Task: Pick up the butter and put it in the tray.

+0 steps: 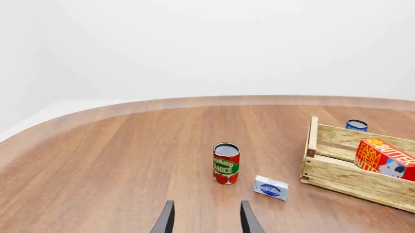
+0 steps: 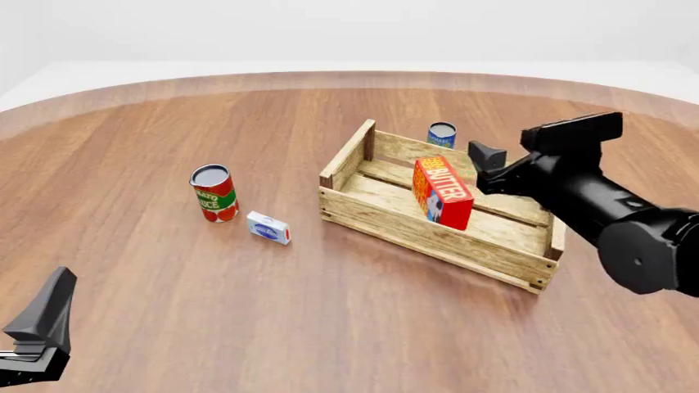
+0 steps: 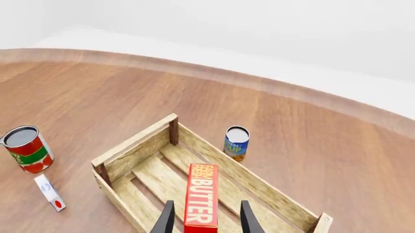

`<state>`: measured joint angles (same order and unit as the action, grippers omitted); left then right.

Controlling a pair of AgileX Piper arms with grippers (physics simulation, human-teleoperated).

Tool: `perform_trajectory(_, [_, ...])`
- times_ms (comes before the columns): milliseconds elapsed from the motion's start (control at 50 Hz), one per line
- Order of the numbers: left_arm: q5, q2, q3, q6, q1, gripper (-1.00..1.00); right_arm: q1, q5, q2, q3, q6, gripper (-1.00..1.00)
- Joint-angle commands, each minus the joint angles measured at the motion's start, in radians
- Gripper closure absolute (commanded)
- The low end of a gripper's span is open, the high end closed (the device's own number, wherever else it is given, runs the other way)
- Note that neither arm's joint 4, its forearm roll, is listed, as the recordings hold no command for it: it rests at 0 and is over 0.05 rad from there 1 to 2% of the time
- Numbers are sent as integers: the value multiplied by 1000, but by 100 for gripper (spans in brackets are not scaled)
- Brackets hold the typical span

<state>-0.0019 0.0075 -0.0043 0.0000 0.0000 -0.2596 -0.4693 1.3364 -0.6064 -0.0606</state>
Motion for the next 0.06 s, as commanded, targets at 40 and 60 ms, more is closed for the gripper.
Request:
perform_trajectory(40, [0, 0, 0, 0, 0, -100, 13, 65, -148, 44, 2, -100])
perform_trajectory(60, [0, 0, 0, 0, 0, -100, 15, 68, -158, 48, 3, -100])
